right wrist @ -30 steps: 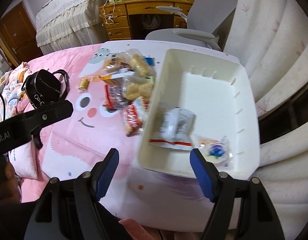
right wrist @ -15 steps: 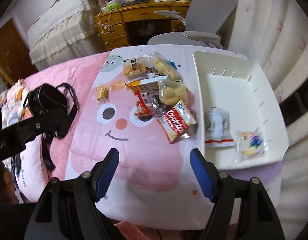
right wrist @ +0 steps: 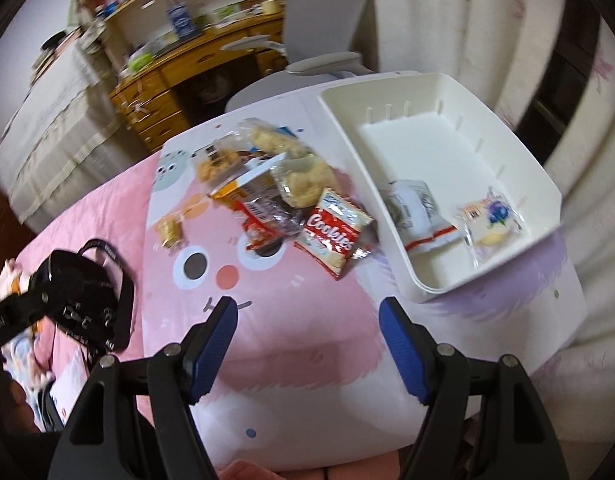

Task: Organize snacks
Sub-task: 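Grasp the yellow candy with the left tool while the right tool grasps the LIPO Cookies pack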

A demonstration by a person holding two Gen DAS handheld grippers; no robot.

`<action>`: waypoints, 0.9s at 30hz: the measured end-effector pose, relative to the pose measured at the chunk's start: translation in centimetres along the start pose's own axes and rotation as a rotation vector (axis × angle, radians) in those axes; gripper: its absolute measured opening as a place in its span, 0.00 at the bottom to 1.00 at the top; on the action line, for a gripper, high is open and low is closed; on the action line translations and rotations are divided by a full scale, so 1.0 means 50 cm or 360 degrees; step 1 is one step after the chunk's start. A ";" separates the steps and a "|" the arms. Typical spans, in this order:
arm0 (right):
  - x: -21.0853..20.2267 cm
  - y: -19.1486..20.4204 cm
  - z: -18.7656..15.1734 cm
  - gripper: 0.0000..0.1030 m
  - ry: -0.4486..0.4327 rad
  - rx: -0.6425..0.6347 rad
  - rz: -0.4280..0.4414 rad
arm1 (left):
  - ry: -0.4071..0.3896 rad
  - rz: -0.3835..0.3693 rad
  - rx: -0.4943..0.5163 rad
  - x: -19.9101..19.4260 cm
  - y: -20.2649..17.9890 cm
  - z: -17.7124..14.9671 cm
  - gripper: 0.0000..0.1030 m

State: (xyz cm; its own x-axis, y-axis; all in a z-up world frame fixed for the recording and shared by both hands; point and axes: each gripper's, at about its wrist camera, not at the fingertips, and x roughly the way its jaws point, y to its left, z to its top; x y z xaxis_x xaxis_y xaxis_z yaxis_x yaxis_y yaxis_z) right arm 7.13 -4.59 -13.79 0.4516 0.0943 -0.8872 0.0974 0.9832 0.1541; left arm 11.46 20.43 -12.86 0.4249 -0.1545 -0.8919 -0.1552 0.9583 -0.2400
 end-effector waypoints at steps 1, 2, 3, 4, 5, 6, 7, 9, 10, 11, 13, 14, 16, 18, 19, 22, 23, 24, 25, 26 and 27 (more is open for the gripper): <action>0.003 -0.004 -0.001 0.71 0.0005 0.0017 -0.0002 | 0.0011 0.0008 -0.0002 0.007 0.001 0.001 0.75; 0.005 -0.009 -0.002 0.71 0.0007 0.0036 -0.0003 | 0.0024 0.0021 -0.0003 0.016 0.001 0.003 0.75; 0.007 -0.013 -0.002 0.71 0.0006 0.0047 -0.0001 | 0.0037 0.0036 -0.0003 0.026 0.002 0.007 0.75; 0.010 -0.017 -0.002 0.71 0.0005 0.0058 0.0003 | 0.0048 0.0050 -0.0005 0.035 0.002 0.011 0.75; 0.014 -0.020 -0.002 0.71 0.0008 0.0067 0.0004 | 0.0058 0.0059 -0.0009 0.044 0.003 0.014 0.75; 0.018 -0.023 0.000 0.71 0.0011 0.0077 0.0005 | 0.0068 0.0067 -0.0016 0.053 0.004 0.020 0.75; 0.025 -0.027 0.003 0.71 0.0013 0.0091 0.0000 | 0.0081 0.0077 -0.0024 0.064 0.005 0.025 0.75; 0.038 -0.032 0.009 0.71 0.0017 0.0114 -0.0012 | 0.0109 0.0105 -0.0041 0.089 0.009 0.039 0.75; 0.045 -0.034 0.012 0.71 0.0018 0.0126 -0.0012 | 0.0125 0.0124 -0.0052 0.102 0.010 0.045 0.75; 0.055 -0.037 0.016 0.71 0.0021 0.0142 -0.0012 | 0.0140 0.0140 -0.0066 0.116 0.012 0.053 0.75; 0.078 -0.040 0.024 0.71 0.0032 0.0179 -0.0016 | 0.0168 0.0164 -0.0087 0.144 0.019 0.070 0.75; 0.086 -0.041 0.026 0.71 0.0033 0.0189 -0.0015 | 0.0175 0.0178 -0.0087 0.156 0.022 0.077 0.75; 0.108 -0.042 0.032 0.71 0.0033 0.0213 -0.0021 | 0.0189 0.0225 -0.0089 0.181 0.029 0.095 0.75; 0.130 -0.038 0.037 0.71 0.0053 0.0203 -0.0044 | 0.0211 0.0280 -0.0111 0.208 0.037 0.114 0.75; 0.144 -0.034 0.041 0.71 0.0069 0.0196 -0.0049 | 0.0227 0.0306 -0.0129 0.226 0.043 0.125 0.75; 0.178 -0.026 0.051 0.71 0.0099 0.0195 -0.0047 | 0.0255 0.0347 -0.0144 0.264 0.056 0.148 0.75; 0.188 -0.025 0.053 0.71 0.0102 0.0194 -0.0053 | 0.0264 0.0363 -0.0137 0.279 0.059 0.156 0.75; 0.198 -0.023 0.056 0.71 0.0104 0.0193 -0.0058 | 0.0271 0.0374 -0.0133 0.289 0.062 0.161 0.75; 0.211 -0.020 0.061 0.71 0.0107 0.0195 -0.0067 | 0.0282 0.0384 -0.0133 0.302 0.064 0.167 0.75; 0.220 -0.018 0.064 0.71 0.0105 0.0199 -0.0081 | 0.0296 0.0386 -0.0140 0.316 0.066 0.172 0.75; 0.226 -0.016 0.066 0.71 0.0101 0.0202 -0.0095 | 0.0308 0.0386 -0.0150 0.330 0.070 0.177 0.75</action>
State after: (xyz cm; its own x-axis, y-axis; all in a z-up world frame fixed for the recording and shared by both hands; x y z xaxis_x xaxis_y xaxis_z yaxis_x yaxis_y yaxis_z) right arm 15.08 -4.82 -22.50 0.3851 0.0500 -0.9215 0.2355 0.9601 0.1505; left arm 25.83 23.36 -24.99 0.1896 0.0240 -0.9816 -0.3171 0.9476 -0.0381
